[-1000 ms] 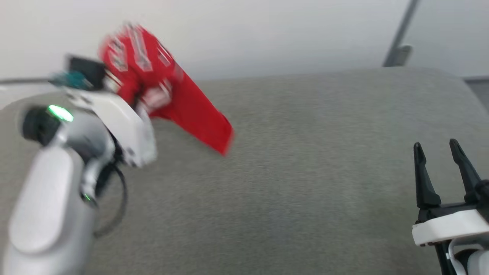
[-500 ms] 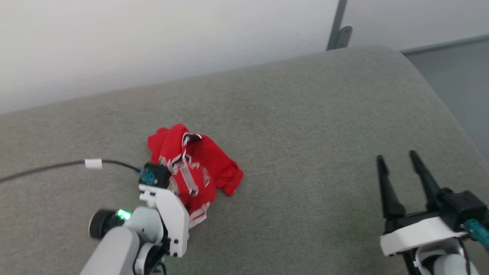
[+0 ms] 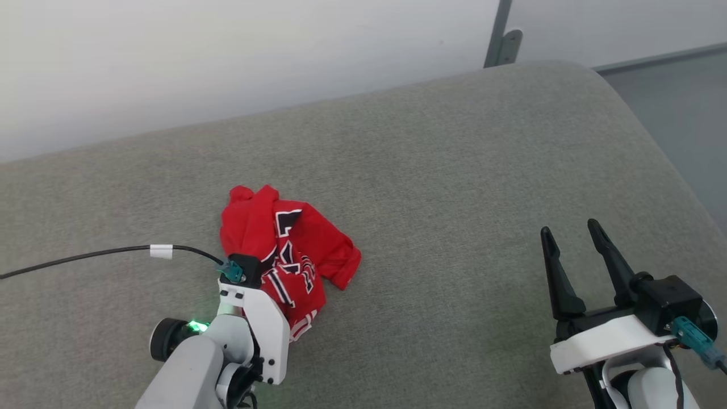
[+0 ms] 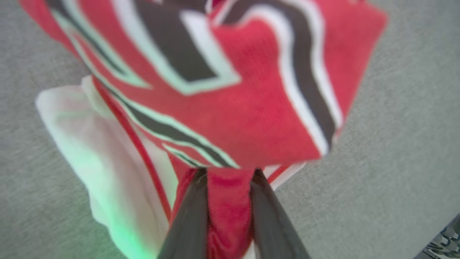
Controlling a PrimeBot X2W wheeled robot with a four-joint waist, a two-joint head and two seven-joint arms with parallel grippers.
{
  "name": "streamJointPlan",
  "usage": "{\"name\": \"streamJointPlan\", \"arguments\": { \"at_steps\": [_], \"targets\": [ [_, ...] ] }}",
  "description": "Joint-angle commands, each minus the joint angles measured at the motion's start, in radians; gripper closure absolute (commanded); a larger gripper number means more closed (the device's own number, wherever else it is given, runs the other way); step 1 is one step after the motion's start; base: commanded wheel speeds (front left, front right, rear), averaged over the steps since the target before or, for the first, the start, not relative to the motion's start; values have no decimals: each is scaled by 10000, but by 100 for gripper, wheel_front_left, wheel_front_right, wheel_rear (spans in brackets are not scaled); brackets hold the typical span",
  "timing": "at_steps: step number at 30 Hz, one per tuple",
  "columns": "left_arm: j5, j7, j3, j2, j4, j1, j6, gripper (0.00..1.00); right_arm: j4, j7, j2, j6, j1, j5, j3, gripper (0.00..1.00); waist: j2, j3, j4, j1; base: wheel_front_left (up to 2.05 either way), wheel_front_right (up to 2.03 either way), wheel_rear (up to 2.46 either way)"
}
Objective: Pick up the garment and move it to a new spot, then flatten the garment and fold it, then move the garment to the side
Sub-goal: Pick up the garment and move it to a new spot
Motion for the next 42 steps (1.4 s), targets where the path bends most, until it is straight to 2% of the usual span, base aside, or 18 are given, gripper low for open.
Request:
{"name": "streamJointPlan", "arguments": {
  "at_steps": [1, 2, 8, 15, 21, 26, 33, 42],
  "targets": [
    [-46, -148, 8, 6, 257, -53, -32, 18, 41, -60, -14, 2, -70, 46, -18, 0, -1, -75, 119, 0, 0, 0, 0],
    [-91, -279, 44, 2, 249, -111, -75, 0, 61, -64, -29, 2, -62, 63, -31, 0, -1, -111, 177, 0, 0, 0, 0],
    [-307, -1055, 235, 77, -166, -154, -338, 0, 94, 21, -226, 2, 146, 368, -4, 0, -1, -489, 634, 0, 0, 0, 0],
    [-582, -2268, 660, 364, -1008, 411, -411, 0, 39, 75, -297, 2, 473, 459, -215, 0, -1, -1006, 1223, 0, 0, 0, 0],
    [-706, -3626, 1129, 736, -1686, 1040, -422, 0, 2, 65, -258, 2, 709, 442, -358, 0, -1, -1257, 1606, 0, 0, 0, 0],
    [-782, -4633, 1564, 1038, -2045, 1567, -257, 0, -48, 50, -221, 2, 910, 348, -502, 0, -1, -1437, 1865, 0, 0, 0, 0],
    [-935, -5836, 2065, 1459, -2618, 2248, -353, 0, -121, 67, -106, 2, 1120, 298, -638, 0, -1, -1584, 2016, 0, 0, 0, 0],
    [-1112, -6858, 2600, 1678, -3466, 3568, -160, 0, -164, -40, -90, 2, 1310, 194, -858, 0, -1, -1688, 2135, 0, 0, 0, 0]
  ]
}}
